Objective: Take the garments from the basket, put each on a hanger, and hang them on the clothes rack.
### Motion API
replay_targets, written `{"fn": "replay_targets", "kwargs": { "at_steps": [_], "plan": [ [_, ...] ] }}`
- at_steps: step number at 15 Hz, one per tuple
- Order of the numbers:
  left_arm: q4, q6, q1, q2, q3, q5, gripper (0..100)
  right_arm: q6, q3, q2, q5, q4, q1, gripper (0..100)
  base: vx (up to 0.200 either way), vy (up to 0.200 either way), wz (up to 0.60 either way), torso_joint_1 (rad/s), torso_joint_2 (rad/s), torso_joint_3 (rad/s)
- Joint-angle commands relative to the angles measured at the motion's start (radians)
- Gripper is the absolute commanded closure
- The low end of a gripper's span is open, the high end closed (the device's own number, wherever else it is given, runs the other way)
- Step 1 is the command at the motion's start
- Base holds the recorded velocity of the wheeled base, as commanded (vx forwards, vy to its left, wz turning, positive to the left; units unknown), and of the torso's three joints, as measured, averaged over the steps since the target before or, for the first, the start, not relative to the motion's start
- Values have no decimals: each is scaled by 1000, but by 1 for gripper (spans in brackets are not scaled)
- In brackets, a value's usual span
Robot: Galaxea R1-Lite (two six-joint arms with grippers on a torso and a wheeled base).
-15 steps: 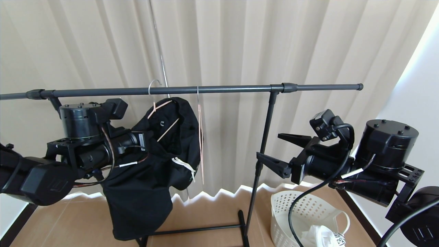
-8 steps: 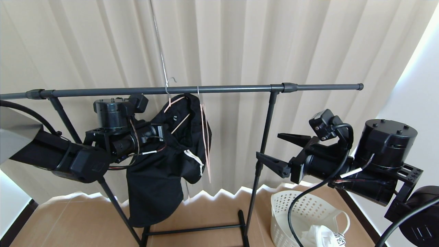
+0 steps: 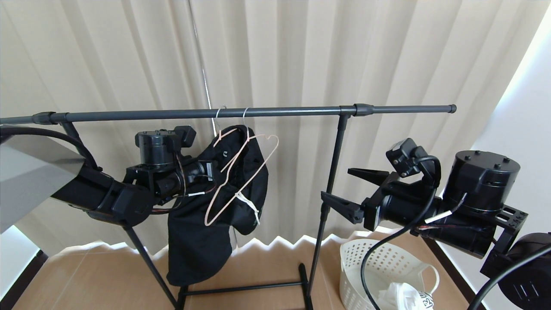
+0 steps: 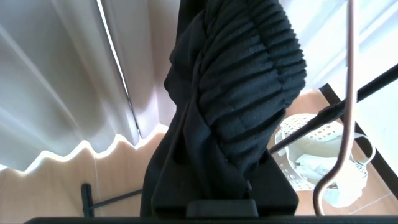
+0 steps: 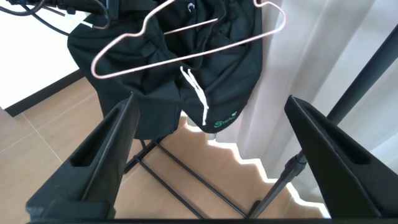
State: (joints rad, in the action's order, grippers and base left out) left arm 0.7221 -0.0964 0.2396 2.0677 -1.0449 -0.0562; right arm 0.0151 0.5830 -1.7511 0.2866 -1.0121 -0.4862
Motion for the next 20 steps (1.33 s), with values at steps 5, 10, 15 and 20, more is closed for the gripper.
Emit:
{"fn": "replay_targets", "kwargs": {
  "at_steps": [5,10,15,20],
  "plan": [
    [0,0,0,15,-6,-1,100,0,0,-4,0,0,0,0,0,0,0,0,0,0],
    [0,0,-2,11,2,1,0,0,0,-4,-1,0,0,0,0,0,0,0,0,0],
    [0,-11,-2,-40,45,-1,0,0,0,-2,-1,0,-2,0,0,0,0,0,0,0],
    [0,-11,-13,-193,160,-1,0,-3,11,10,0,-2,0,0,0,0,0,0,0,0]
  ]
}}
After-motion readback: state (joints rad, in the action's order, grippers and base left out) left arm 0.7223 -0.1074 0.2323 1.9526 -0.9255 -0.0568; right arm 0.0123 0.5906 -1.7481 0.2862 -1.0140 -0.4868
